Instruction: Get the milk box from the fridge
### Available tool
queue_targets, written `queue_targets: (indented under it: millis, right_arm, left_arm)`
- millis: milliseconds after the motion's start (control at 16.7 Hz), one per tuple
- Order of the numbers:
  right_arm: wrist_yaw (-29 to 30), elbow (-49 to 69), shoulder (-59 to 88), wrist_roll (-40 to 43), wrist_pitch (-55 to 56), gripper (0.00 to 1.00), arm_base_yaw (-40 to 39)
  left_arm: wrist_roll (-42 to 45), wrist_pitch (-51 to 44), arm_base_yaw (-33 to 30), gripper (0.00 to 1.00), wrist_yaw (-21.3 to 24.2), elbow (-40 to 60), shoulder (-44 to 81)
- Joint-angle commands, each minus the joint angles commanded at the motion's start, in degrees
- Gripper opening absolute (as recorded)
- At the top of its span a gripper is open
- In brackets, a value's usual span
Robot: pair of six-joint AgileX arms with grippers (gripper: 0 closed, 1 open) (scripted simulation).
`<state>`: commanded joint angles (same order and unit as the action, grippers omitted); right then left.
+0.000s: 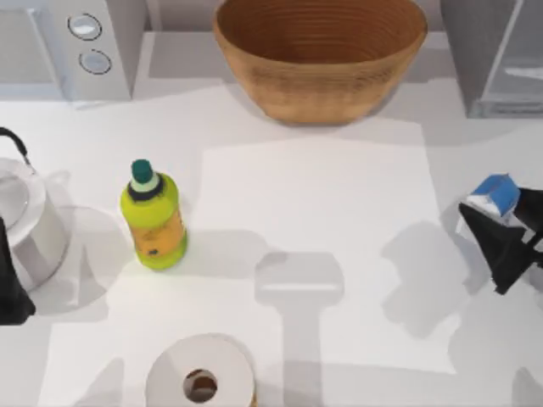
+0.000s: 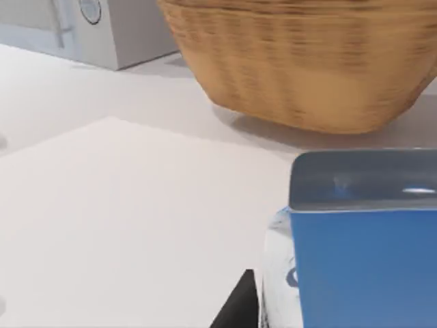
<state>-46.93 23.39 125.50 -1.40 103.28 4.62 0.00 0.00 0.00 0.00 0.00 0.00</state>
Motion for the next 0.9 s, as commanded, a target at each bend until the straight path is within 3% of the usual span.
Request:
queue_targets:
  millis: [420,900]
  right_arm:
    - [0.5,1.0,5.6,-0.1,-2.6,0.00,-0.1]
    - [8.1,10.4,7.2,0.3,-4.2,0.00,-7.9]
  left_arm:
    - [0.0,0.0,0.0,1.00,0.0,0.0,0.0]
    - [0.0,0.0,0.0,1.00,0.0,0.0,0.0]
